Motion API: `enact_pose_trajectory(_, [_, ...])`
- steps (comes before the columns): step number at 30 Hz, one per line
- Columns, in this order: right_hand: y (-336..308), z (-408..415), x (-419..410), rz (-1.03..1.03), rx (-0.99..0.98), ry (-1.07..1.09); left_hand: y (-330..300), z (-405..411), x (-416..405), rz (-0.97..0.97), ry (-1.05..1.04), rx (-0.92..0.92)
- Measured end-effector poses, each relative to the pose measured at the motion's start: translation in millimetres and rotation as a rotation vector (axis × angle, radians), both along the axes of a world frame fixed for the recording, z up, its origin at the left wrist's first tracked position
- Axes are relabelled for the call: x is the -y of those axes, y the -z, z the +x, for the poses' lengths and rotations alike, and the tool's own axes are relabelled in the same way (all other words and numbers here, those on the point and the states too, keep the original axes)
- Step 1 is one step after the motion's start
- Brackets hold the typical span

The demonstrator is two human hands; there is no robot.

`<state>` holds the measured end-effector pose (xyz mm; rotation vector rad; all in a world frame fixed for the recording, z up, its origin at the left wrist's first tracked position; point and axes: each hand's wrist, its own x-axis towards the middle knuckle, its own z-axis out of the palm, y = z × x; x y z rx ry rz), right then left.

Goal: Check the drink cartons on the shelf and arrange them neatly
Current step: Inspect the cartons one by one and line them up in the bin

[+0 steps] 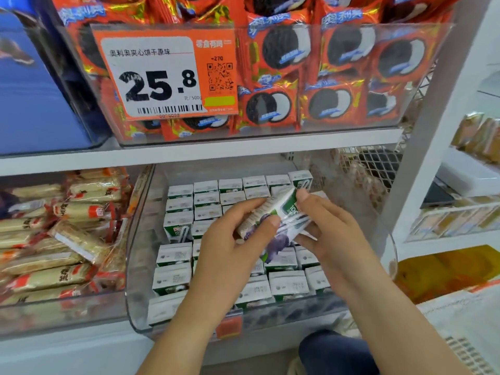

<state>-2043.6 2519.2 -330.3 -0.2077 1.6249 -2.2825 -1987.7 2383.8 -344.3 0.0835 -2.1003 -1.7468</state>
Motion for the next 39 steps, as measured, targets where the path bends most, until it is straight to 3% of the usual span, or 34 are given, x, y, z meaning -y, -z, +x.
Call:
enact_pose_trajectory(7, [-0.4,0.0,0.1,-0.091,0.097,0.005,0.3,1.8,-4.3,-0.02,-0.068,-0.101])
enact_pose_trajectory(17, [1.6,4.4,-3.0,-0.015,0.123,0.006,2.4,-0.7,5.5,-0.204,-0.031,-0.01])
enact_pose_trajectory(27, [-3.7,3.7,-11.7,-0.015,0.023,-0.156,-8.3,-2.9,9.7,0.356,-0.03,0.204])
enact_pose_trajectory(32, [-4.3,1.0,-17.5,0.046,-0.1,-0.246,-9.1,0.3,15.5,0.604,0.143,0.267])
enact_pose_trajectory(34, [-6.1,1.4,-19.4,0.088,-0.157,-0.283,-11.4,2.4,14.8,0.624,0.184,0.295])
enact_pose_trajectory(39, [-4.7,1.3,-23.6,0.164,-0.23,-0.224,-14.1,4.0,18.9,0.439,0.235,0.304])
